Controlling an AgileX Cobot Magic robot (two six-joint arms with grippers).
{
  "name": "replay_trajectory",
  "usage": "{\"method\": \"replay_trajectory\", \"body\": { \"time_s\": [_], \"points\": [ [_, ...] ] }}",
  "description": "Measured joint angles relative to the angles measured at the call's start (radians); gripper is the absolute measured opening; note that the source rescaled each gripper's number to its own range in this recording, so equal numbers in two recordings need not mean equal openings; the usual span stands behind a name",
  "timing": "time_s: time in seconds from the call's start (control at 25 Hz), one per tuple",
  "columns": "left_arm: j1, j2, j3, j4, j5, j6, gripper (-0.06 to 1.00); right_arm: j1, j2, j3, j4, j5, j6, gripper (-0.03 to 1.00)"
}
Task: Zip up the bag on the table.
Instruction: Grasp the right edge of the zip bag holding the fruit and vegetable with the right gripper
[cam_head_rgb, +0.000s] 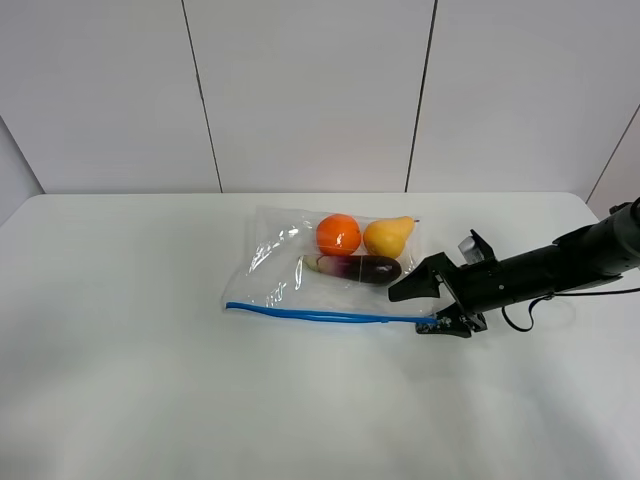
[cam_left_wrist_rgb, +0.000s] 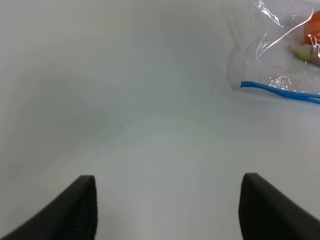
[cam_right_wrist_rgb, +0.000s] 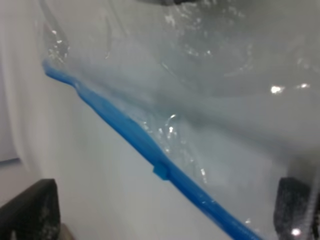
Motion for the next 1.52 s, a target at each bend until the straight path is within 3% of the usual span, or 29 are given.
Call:
{"method": "replay_trajectory", "body": {
  "time_s": [0.12,0.48,0.88,1.16,1.36,1.52],
  "points": [
    [0.0,0.0,0.0,0.0,0.0,0.0,0.77,0.0,0.023,0.0,0.019,0.041,-0.007,0.98],
    [0.0,0.0,0.0,0.0,0.0,0.0,0.77,0.0,0.023,-0.003,0.023,0.037,-0.014,0.96],
    [0.0,0.0,0.0,0.0,0.0,0.0,0.77,0.0,0.023,-0.003,0.009,0.024,-0.02,0.56],
    [0.0,0.0,0.0,0.0,0.0,0.0,0.77,0.0,0.023,-0.003,-0.006,0.025,-0.02,0.48],
    [0.0,0.0,0.0,0.0,0.0,0.0,0.77,0.0,0.023,-0.003,-0.009,0.026,-0.02,0.3],
    [0.0,0.0,0.0,0.0,0.0,0.0,0.77,0.0,0.023,-0.003,-0.011,0.027,-0.02,0.25]
  ]
}}
